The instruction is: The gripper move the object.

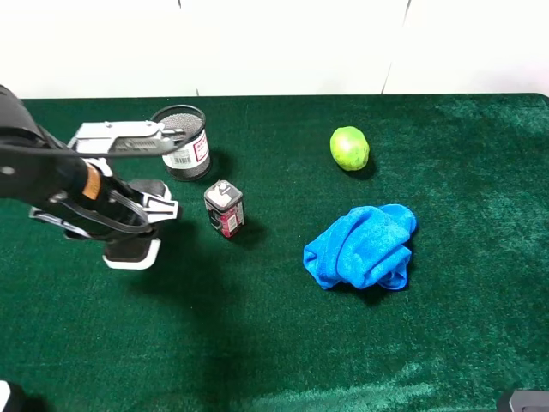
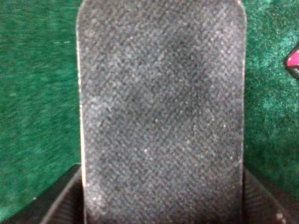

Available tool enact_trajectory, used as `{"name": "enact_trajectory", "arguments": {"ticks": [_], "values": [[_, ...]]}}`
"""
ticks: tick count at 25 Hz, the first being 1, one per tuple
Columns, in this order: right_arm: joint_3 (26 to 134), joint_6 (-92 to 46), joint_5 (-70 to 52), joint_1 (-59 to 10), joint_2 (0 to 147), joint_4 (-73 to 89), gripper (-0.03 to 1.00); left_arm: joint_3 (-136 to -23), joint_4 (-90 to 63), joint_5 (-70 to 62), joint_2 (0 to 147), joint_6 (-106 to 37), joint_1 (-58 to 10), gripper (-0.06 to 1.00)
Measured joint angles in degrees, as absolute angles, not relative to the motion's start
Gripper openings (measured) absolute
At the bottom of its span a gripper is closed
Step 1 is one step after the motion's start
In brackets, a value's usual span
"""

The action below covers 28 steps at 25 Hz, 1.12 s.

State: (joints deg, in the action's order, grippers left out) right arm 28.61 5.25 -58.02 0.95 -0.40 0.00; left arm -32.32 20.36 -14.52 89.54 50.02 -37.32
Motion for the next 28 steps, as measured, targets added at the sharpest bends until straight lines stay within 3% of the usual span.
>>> {"name": "enact_trajectory", "arguments": {"ticks": [11, 28], "values": [[28.61, 5.25, -58.02, 0.95, -0.4, 0.0, 0.7, -32.37, 20.53, -5.4, 96.43, 50.06, -37.32, 0.63], [28.61, 5.25, -58.04, 0.95, -0.4, 0.0, 0.7, -32.37, 20.57, -5.18, 96.5, 49.95, -37.32, 0.63]]}}
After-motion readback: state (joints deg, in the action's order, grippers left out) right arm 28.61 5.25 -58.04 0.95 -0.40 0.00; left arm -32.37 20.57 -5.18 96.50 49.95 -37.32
